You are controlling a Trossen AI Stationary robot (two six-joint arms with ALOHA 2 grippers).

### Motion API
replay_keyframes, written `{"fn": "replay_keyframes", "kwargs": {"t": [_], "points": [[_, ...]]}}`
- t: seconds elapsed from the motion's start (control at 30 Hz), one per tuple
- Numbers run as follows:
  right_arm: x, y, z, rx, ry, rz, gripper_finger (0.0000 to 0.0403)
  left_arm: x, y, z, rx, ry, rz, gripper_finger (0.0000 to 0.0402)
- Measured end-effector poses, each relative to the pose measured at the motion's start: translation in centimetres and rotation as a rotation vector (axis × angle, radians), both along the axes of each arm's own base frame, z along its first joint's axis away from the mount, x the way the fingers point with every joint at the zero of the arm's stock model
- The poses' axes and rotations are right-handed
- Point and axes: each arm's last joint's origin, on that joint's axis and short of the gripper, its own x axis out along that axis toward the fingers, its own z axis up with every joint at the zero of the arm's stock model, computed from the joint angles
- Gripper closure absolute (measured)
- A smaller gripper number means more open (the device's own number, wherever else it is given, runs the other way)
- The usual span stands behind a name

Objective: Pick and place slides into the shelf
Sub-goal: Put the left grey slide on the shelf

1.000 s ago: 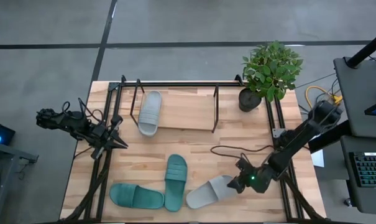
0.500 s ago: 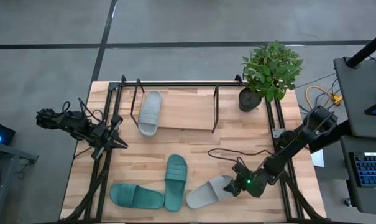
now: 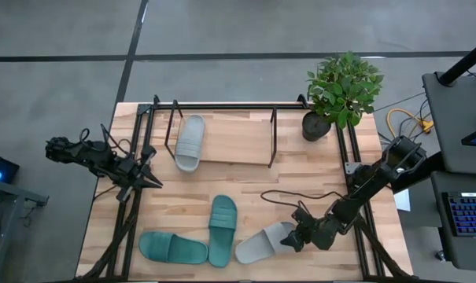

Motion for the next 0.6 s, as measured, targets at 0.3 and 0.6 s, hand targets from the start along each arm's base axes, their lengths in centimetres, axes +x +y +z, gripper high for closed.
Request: {"fn": "replay_keyframes", "kwargs": {"t": [0.3, 0.6], "points": [[0.0, -0.2, -0.1, -0.088, -0.025, 0.031, 0.0245, 0.3, -0.1, -0.1, 0.006, 0.018, 0.000, 0.0386], [0.2, -0.1, -1.4, -0.129, -0.012, 0.023, 0.0343, 0.3, -0.1, -0.2, 0.006, 0.018, 0.000, 0.0386]]}}
